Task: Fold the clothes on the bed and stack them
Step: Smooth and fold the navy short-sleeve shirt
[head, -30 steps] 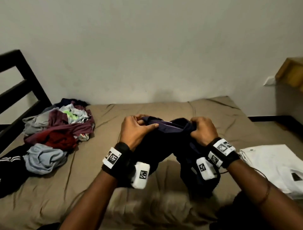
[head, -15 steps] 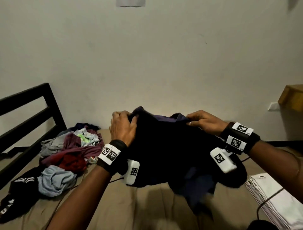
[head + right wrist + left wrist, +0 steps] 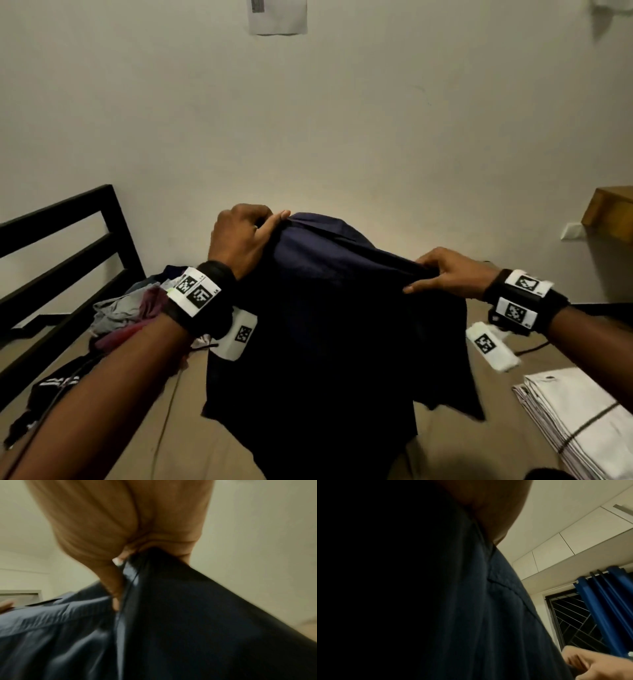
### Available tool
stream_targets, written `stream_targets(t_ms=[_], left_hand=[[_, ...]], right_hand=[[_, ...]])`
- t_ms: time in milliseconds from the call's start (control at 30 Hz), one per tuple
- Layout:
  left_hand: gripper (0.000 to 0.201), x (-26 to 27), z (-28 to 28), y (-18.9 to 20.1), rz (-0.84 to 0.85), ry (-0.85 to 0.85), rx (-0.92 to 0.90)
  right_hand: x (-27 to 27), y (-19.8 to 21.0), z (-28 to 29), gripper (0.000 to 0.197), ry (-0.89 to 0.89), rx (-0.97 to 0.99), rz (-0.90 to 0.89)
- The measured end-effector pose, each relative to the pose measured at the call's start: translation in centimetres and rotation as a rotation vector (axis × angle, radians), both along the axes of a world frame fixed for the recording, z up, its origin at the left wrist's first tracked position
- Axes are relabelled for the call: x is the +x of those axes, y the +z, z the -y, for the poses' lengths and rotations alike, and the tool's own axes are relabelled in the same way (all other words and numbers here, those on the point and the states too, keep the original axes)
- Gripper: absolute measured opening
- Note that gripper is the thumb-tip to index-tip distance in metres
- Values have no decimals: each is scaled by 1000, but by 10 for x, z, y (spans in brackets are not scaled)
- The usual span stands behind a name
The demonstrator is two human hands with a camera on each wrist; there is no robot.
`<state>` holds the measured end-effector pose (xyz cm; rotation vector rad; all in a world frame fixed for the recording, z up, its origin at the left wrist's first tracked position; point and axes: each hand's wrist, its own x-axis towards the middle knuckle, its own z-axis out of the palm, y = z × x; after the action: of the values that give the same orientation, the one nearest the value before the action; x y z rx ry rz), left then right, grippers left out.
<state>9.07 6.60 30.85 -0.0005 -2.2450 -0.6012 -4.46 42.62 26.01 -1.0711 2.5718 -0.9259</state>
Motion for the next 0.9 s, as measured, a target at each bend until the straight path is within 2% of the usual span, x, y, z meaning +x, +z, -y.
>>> stream_targets(t_ms=[33,100,133,233,300,367,400,467,500,533,600,633,667,700,733,767,800,900], left_hand=[[60,2,7,5,-13,-21,5],[64,7,19,15,-8,-9,32],[66,10,22,19,19,6,40],[66,19,28,30,183,-55,108],[63,31,33,42,358,-234,224],[52,48,41,56,590,-369,239],[46,55,44,60,719,-366,155],[34,65,52,55,913,-207,-134],[31,70,54,49,966,-136,-271],[30,73,60,40,990,-112,-312],[18,83,71,28,995,-234,-126],[24,90,76,25,961,-323,-1],[26,99,77,24,920,-388,113],[20,105,75,23,867,-440,219],[15,111,71,21,820,-494,308],[14,115,69,19,780,-553,394],[15,119,67,17,743,-591,447],[27,125,65,20,610,-635,515]], right_hand=[[-5,7,-10,13,-41,41,-87],[-20,19,-27,20,-146,66,-227],[-24,24,-32,21,-177,31,-213],[-17,45,-36,14,-179,-288,-68],[-7,60,-35,15,-184,-515,4],[0,72,-35,15,-180,-670,55],[3,78,-36,13,-177,-718,63],[7,83,-38,22,-177,-748,40],[10,82,-38,17,-186,-752,30],[11,80,-40,10,-199,-743,32],[18,68,-44,27,-235,-706,36],[23,60,-46,31,-249,-693,54],[29,54,-49,27,-257,-695,76],[37,50,-53,15,-255,-695,98],[42,44,-59,19,-261,-699,118],[45,40,-65,33,-256,-687,134],[47,38,-72,36,-239,-681,135],[54,40,-86,22,-224,-703,126]])
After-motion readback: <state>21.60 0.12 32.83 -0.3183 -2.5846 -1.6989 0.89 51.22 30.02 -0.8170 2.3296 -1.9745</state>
